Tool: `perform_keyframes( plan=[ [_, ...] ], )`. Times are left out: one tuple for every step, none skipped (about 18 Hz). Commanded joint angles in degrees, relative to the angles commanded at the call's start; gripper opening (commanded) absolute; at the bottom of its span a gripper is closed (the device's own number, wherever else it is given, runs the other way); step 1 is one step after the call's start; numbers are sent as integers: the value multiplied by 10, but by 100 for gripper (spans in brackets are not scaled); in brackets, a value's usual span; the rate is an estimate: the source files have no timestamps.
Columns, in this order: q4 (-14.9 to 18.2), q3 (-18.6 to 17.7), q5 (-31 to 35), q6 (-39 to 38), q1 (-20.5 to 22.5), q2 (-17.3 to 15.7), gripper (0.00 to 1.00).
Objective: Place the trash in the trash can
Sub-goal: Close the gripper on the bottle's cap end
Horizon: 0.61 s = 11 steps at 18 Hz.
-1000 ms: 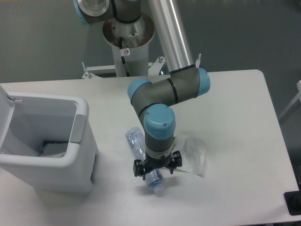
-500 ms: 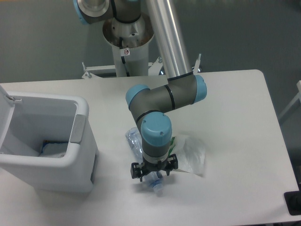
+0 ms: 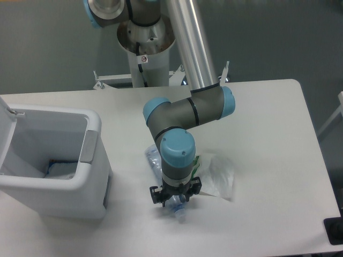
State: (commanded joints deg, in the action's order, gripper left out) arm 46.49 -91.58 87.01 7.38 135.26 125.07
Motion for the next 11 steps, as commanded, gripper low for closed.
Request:
perform_keyframes(
  plan=[
    [0,0,0,0,0,0,66],
    [0,0,0,0,0,0,65],
    [0,0,0,1,0,-1,65],
    [0,0,0,1,0,-2,65],
    [0,0,-1,1,1,-3,65],
    [0,2,-1,2,1,-4,65],
    [0,3,-2,3,1,-9,65],
    [0,4,-3,5,2,-14,65],
    [-1,6,-3,7,3,-21,65],
    [-1,13,-4,6,5,-26,65],
    [-1,20,-4,6,7,-37,65]
  ],
)
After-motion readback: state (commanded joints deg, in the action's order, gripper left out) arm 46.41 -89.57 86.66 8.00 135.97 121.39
